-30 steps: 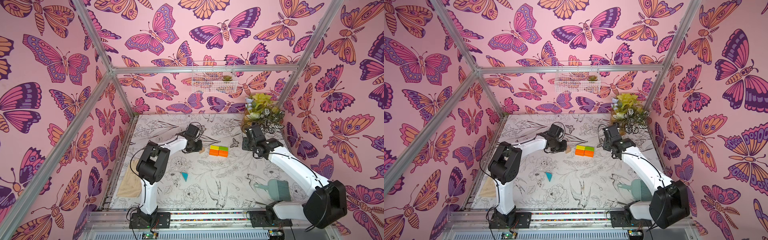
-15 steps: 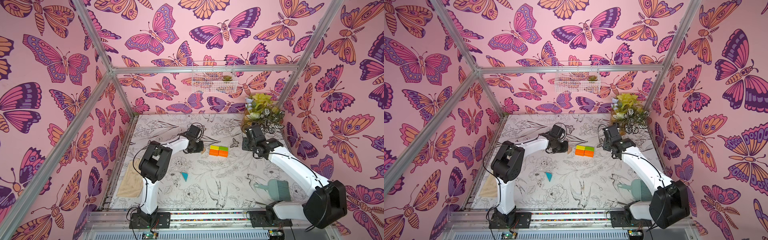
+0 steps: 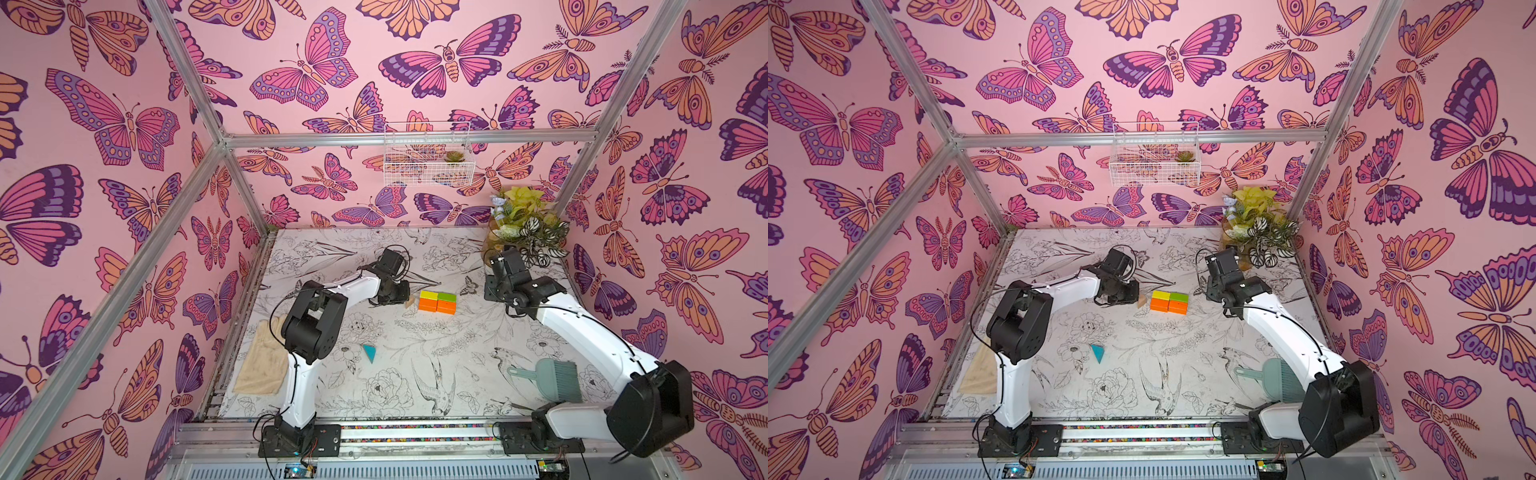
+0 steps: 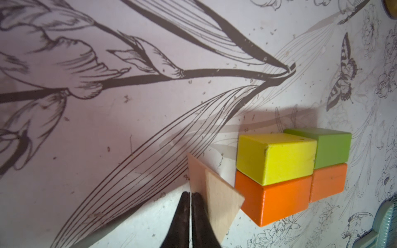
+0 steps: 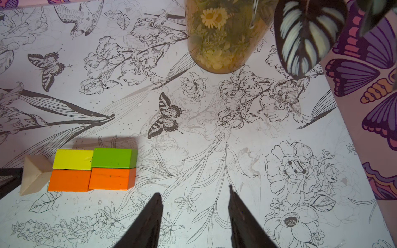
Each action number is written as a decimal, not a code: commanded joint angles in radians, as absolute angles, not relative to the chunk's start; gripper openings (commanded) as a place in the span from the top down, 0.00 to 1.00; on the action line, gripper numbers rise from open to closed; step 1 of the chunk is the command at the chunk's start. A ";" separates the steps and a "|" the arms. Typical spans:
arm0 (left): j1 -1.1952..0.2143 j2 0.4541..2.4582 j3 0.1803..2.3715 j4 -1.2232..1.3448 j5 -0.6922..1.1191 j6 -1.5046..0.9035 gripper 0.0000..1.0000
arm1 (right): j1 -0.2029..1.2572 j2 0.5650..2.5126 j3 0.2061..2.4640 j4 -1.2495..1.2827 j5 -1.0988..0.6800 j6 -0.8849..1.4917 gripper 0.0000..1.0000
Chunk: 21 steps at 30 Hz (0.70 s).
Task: Assemble a piece of candy with building blocks
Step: Assemble the building block at the center of the board.
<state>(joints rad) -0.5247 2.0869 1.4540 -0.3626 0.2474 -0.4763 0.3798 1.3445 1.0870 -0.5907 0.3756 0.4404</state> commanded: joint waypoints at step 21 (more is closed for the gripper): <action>-0.528 2.116 1.483 -0.364 0.270 -0.477 0.91 | 0.373 1.356 1.085 -0.614 0.373 0.426 0.48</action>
